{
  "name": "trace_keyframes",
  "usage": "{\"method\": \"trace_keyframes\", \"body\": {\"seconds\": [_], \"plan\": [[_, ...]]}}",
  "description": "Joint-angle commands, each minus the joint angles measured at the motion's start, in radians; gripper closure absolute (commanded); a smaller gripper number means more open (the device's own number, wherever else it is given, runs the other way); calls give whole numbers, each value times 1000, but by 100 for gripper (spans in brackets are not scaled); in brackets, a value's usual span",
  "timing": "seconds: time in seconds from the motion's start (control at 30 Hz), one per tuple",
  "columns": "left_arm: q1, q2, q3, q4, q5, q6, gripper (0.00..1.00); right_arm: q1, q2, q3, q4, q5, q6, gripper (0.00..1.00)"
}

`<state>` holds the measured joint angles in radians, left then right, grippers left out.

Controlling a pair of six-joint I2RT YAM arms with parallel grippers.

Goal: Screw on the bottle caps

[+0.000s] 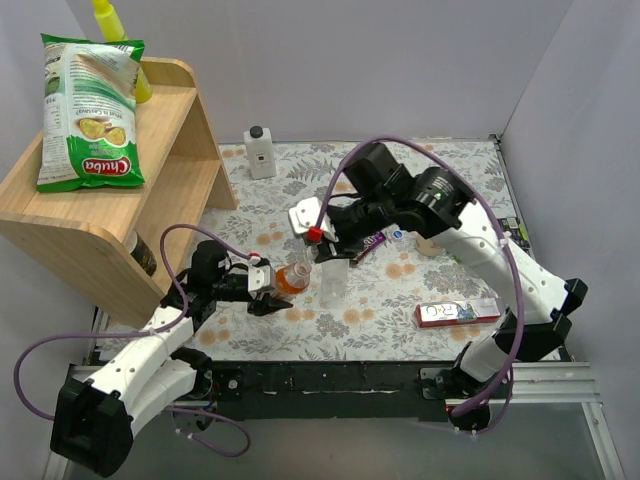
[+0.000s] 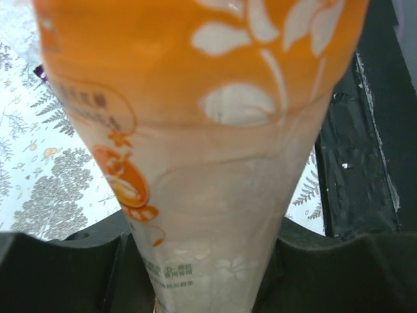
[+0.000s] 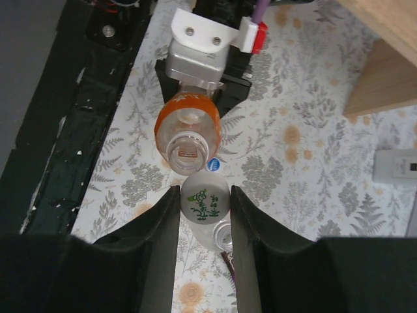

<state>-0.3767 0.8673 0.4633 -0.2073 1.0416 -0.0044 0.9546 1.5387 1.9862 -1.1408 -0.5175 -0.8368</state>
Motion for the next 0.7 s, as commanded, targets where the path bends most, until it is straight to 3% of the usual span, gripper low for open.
{"method": "trace_keyframes", "body": {"seconds": [0.0, 0.13, 0.67], "plan": [[-31, -40, -72, 178, 26, -126, 100, 39, 11, 26, -74, 17, -65, 76], [-57, -73, -149, 324, 0, -281, 100, 68, 44, 54, -96, 31, -107, 75], [-93, -114, -209, 462, -26, -350, 100, 133, 107, 118, -168, 28, -157, 74]]}}
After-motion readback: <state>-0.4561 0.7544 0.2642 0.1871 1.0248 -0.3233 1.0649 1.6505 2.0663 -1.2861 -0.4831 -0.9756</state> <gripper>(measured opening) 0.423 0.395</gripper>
